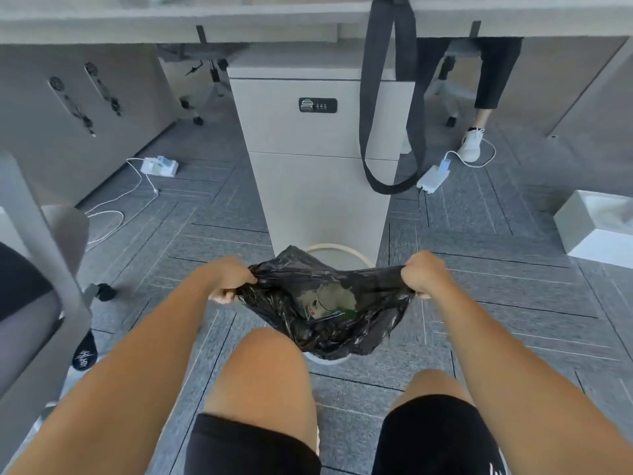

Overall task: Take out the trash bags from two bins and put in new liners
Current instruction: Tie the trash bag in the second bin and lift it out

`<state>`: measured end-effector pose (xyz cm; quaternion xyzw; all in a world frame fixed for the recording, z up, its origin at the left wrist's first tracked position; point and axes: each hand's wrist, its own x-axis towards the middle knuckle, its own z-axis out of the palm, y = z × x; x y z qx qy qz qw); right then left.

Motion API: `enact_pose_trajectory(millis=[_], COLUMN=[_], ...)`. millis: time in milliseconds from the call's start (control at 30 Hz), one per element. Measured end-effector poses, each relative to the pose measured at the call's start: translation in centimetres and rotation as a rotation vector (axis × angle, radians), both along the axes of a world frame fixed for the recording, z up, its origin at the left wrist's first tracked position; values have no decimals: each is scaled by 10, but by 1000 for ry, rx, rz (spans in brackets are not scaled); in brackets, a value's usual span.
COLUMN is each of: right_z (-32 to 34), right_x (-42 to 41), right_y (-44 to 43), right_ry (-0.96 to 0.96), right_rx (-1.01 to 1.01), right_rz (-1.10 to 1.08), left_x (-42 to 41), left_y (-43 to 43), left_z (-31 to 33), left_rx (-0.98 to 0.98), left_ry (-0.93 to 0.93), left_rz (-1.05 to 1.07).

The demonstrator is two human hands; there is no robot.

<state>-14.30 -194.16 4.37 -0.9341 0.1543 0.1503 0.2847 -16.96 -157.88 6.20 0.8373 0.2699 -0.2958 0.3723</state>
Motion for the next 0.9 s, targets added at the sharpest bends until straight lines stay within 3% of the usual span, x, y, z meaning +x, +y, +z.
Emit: enact_pose_trajectory(millis=[133, 333, 400, 500, 567, 633, 733, 800, 900], right_z=[10, 32, 34, 31, 25, 18, 21, 24, 30], right_x=[1, 1, 1, -2, -7, -10, -25, -39, -58], right_y=[2, 6, 9, 11, 12, 15, 26, 33, 45], right_ry=[-81, -101, -80, 26, 135, 147, -37, -103, -113], right_rx=[6, 163, 378, 890, 1015, 988, 607, 461, 236], right_rz=[-63, -154, -202, -462, -497, -472, -396, -276, -86], left_x=[5, 13, 12, 12, 13, 13, 15, 15, 12], left_y=[-4, -14, -20, -32, -40, -46, -56, -64, -70], left_z=[23, 38, 42, 49, 55, 64, 75, 79, 82], left_rx=[288, 464, 514, 488, 331, 118, -101, -396, -678], left_ry=[-144, -405, -529, -629, -636, -634, -626, -618, -626], left_rz=[-270, -201, -153, -93, 13, 177, 317, 411, 302])
